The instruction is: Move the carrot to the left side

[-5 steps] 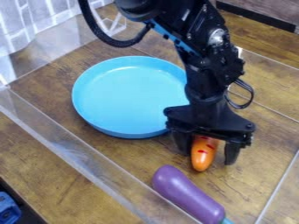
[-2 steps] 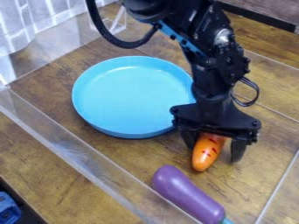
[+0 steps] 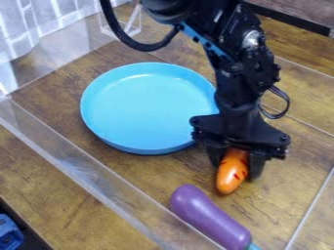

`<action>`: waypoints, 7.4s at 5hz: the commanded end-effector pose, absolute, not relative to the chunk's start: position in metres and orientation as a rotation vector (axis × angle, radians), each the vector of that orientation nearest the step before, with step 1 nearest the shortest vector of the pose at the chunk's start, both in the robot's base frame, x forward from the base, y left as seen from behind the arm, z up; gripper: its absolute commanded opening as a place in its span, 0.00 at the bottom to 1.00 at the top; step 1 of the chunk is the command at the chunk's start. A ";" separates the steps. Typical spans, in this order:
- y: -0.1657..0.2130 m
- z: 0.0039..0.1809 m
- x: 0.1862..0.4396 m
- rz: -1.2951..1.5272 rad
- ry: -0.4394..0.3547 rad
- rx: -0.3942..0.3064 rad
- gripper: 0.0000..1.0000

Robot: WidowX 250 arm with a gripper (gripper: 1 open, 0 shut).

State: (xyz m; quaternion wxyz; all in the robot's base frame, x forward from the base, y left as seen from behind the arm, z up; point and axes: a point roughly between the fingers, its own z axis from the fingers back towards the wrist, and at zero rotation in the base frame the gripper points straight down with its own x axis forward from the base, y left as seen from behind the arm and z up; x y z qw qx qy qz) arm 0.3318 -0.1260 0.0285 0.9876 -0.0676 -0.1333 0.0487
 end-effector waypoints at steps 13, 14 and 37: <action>-0.078 0.145 0.314 0.031 -0.434 0.053 0.00; -0.073 0.145 0.316 0.042 -0.436 0.073 0.00; 0.104 0.086 0.326 -0.042 -0.373 0.104 0.00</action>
